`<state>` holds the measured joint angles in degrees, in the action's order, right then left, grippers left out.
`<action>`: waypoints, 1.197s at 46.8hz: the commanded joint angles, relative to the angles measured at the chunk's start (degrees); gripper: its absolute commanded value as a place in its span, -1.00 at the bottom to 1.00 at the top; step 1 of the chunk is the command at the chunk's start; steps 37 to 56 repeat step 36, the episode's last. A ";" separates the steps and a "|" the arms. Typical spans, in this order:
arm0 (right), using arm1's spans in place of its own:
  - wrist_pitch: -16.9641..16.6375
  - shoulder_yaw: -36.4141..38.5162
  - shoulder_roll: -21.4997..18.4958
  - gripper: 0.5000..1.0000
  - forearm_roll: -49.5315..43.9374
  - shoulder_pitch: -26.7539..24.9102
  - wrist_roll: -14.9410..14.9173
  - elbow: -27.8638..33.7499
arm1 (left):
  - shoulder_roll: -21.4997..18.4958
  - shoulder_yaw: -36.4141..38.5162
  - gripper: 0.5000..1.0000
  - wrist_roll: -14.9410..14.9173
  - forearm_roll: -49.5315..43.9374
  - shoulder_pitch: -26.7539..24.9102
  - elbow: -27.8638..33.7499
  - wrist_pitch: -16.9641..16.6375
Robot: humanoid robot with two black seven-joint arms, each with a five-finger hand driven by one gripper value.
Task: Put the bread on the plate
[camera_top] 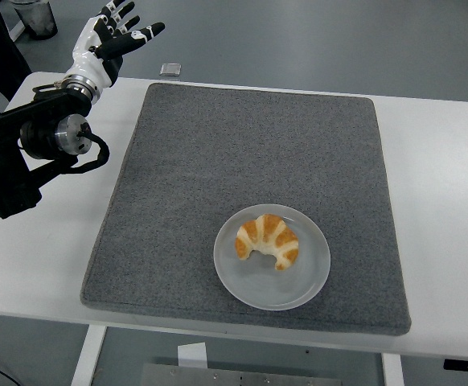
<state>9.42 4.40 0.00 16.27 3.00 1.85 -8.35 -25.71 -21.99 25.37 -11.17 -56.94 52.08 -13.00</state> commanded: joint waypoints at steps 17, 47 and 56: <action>-0.01 0.00 0.00 0.81 -0.01 -0.01 0.00 -0.18 | 0.66 -5.52 0.99 -2.69 -3.24 4.91 -0.22 4.04; 0.08 0.17 0.00 0.81 0.08 -0.01 0.09 -0.26 | 0.74 -9.13 0.99 -2.69 -7.28 5.00 -1.80 4.83; 0.08 0.17 0.00 0.81 0.08 -0.01 0.09 -0.26 | 0.74 -9.13 0.99 -2.69 -7.28 5.00 -1.80 4.83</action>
